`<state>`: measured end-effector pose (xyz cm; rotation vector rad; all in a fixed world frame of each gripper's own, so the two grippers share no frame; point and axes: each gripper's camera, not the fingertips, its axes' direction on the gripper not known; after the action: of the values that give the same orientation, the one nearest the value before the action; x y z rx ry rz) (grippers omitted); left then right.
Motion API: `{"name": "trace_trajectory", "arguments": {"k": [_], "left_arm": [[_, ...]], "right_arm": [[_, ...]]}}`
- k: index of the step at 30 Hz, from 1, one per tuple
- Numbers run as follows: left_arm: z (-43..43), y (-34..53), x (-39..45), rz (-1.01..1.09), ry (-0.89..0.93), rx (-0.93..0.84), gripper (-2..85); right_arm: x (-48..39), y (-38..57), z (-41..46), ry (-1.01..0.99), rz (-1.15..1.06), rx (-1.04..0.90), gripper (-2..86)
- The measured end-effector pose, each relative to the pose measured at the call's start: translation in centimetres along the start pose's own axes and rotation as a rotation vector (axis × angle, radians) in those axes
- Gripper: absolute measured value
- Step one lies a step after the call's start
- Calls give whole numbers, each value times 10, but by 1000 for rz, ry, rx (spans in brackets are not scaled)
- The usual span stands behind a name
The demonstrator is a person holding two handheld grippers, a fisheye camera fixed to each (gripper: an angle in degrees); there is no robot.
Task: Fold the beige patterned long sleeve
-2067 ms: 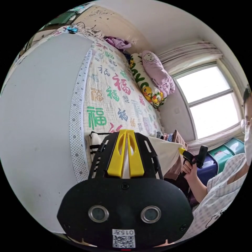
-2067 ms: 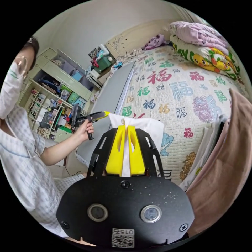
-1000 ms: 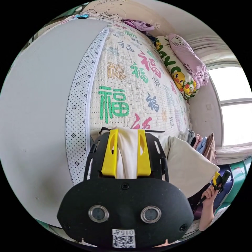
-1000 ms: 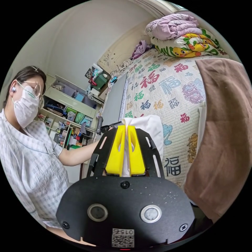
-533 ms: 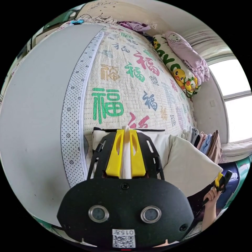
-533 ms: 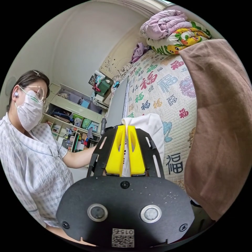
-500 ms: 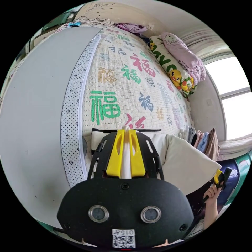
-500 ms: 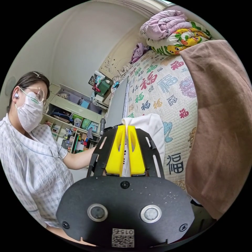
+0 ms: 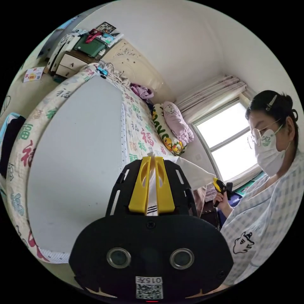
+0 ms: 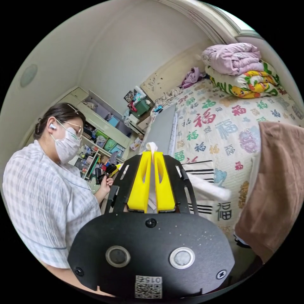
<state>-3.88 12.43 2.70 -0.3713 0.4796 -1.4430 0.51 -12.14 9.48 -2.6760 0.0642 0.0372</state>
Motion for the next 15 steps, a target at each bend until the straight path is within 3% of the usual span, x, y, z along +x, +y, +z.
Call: {"name": "trace_trajectory", "arguments": {"k": [7,15], "left_arm": [[-203,-18,-15,121,-91,41,-1],[-337,-30,-47,78,-53,79,0]], "right_arm": [[-33,73,59,-252,39,8,4],[-27,166,57,-332,148,-30,4]]}}
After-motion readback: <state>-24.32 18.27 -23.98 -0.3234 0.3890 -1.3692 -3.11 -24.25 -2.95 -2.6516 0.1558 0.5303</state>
